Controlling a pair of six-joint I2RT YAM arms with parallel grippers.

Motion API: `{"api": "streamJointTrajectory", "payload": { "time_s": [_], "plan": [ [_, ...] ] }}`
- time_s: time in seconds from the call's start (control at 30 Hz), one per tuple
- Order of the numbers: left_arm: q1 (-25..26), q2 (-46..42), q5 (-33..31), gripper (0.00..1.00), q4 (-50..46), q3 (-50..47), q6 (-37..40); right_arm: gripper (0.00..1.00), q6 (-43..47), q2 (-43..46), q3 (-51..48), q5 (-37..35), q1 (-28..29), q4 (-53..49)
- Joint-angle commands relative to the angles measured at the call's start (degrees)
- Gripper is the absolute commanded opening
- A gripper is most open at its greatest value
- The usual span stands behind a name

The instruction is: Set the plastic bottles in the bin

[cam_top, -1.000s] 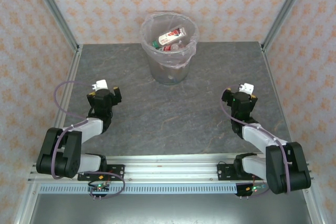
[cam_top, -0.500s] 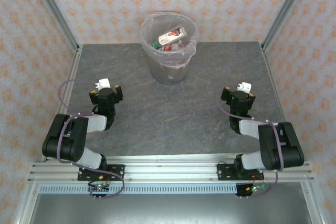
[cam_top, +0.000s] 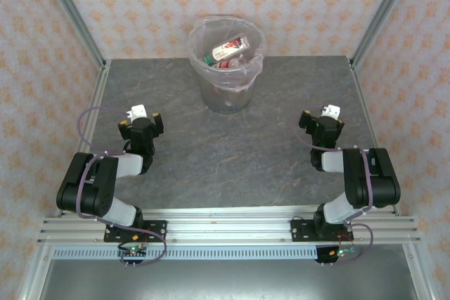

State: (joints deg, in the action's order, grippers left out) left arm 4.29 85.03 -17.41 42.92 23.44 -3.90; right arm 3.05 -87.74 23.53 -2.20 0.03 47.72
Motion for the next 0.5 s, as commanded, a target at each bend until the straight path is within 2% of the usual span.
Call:
{"api": "streamJointTrajectory", "payload": {
  "time_s": [0.0, 0.07, 0.47],
  "plan": [
    [0.2, 0.3, -2.1, 1.0, 2.1, -0.6, 0.9, 0.99, 0.4, 0.4, -0.1, 7.5, 0.0, -2.0],
    [0.2, 0.3, -2.1, 1.0, 2.1, -0.6, 0.9, 0.99, 1.5, 0.6, -0.8, 11.0, -0.3, -0.8],
    [0.2, 0.4, -1.5, 1.0, 2.0, -0.5, 1.0, 0.99, 0.3, 0.5, -0.2, 7.5, -0.3, -1.8]
  ]
}}
